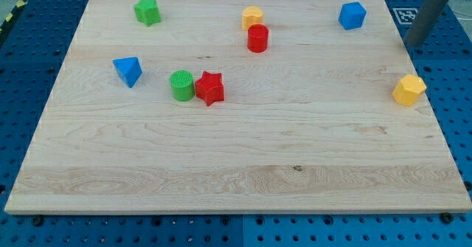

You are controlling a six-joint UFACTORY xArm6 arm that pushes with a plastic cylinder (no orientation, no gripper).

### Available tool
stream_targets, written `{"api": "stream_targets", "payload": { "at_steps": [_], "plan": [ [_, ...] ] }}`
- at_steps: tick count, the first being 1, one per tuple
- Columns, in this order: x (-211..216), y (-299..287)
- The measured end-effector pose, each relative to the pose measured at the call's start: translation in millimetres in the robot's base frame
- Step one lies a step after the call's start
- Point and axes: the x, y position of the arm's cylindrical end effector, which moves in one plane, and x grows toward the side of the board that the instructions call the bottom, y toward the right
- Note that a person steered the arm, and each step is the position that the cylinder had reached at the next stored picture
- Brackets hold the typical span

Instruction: Push the green circle into the red star

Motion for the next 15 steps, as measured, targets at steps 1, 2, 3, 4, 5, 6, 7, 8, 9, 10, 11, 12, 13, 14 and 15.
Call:
{"api": "stream_targets", "payload": {
  "at_steps": [1,2,3,4,5,6,7,8,9,10,11,12,13,14,15],
  "plan": [
    [31.6,-73.5],
    [42.6,-161.5],
    [48.8,-240.9],
    [32.2,-316.5],
    [9.8,-375.5],
    [22.6,-408.8],
    [50.0,-432.3],
    [70.4,-442.7],
    [74.3,-430.5],
    [74.3,-396.5],
    [77.7,-375.5],
    [79.2,-369.8],
    [70.0,-399.9],
    [21.8,-440.4],
    [-51.1,-430.1]
  ]
}}
